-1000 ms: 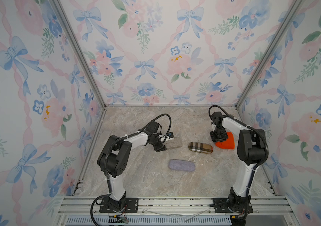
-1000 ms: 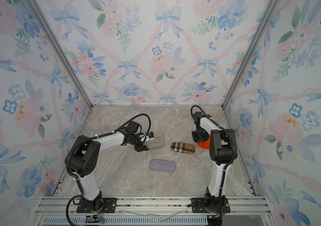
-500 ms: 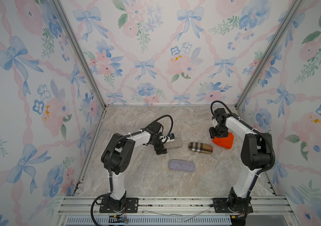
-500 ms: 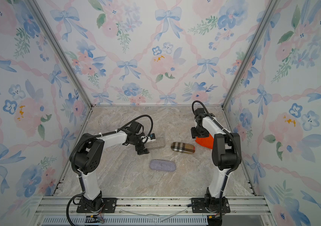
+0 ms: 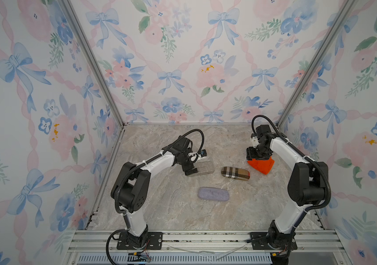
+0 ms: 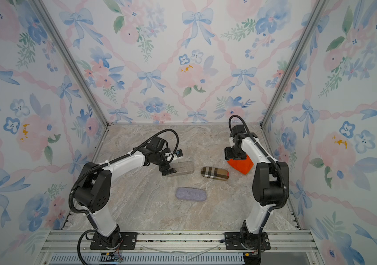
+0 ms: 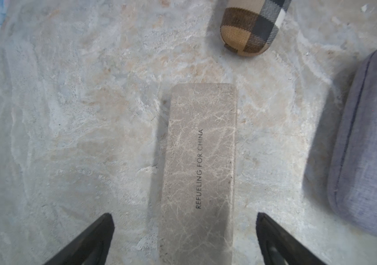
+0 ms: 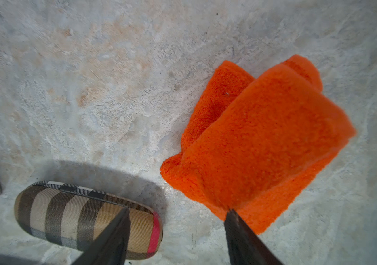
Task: Wipe the eyeglass case
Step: Place the cleaning item at the center of the board.
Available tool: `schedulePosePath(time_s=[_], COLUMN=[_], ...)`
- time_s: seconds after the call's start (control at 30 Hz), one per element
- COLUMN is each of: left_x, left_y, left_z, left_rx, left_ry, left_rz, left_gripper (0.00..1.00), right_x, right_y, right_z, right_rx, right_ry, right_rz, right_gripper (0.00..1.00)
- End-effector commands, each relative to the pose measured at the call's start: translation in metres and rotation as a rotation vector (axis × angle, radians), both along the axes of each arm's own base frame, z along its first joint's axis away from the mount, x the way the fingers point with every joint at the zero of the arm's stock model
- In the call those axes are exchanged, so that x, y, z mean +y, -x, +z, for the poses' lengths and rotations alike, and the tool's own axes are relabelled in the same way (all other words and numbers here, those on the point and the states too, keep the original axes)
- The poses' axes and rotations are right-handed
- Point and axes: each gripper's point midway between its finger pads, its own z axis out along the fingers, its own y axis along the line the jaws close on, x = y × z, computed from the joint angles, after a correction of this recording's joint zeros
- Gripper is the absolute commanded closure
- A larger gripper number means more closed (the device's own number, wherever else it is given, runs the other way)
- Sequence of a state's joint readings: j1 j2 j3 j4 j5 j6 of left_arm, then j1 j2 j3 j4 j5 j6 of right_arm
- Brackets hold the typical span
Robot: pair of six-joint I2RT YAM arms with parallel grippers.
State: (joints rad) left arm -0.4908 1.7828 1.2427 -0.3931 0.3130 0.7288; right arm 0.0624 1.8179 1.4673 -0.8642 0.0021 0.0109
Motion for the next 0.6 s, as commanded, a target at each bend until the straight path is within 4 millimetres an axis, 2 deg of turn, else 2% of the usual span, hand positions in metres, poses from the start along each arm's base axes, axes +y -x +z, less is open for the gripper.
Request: schedulePosePath(time_s=[0.0,0.13,0.27,0.37,0.47,0.57], left_x=[-0.006,-0.015,-0.032,-0.046,-0.059,-0.067], left_y=[0.008,0.008,0.012,0.018,0.019,0.013], left_z=[0.019,0.035,0.053,0.06,0.066,0.075], left_rx=[0.022,0.03,0.028,0.015,0.017,0.053], left_ry=[0.04,0.087,0.139,0.157,0.192,0.267], left_rz=[0.011,0.046,0.041,0.037,0.059,0.151], left_gripper=[0.02,0.02,0.02,0.02,0.02,0.02], right_x=[-0.001,0.001,-0.003,-0.011,-0.015,-0.015], right_y=[0.002,0.006,0.016,0.019,0.024,0.021], right_z=[0.014,0.02,0.025,0.021,0.01,-0.002], right_rx=[0.01,0.033,0.067,0.075,0.114,0.079], right_ry=[-0.016,-0.033,-0.018,-0.021,-0.054,-0.119], right_rz=[-0.011,-0.006,-0.006,-0.037,-0.063,-0.104], right_gripper=[0.33,0.35,0.41,0.5,0.69,0.8])
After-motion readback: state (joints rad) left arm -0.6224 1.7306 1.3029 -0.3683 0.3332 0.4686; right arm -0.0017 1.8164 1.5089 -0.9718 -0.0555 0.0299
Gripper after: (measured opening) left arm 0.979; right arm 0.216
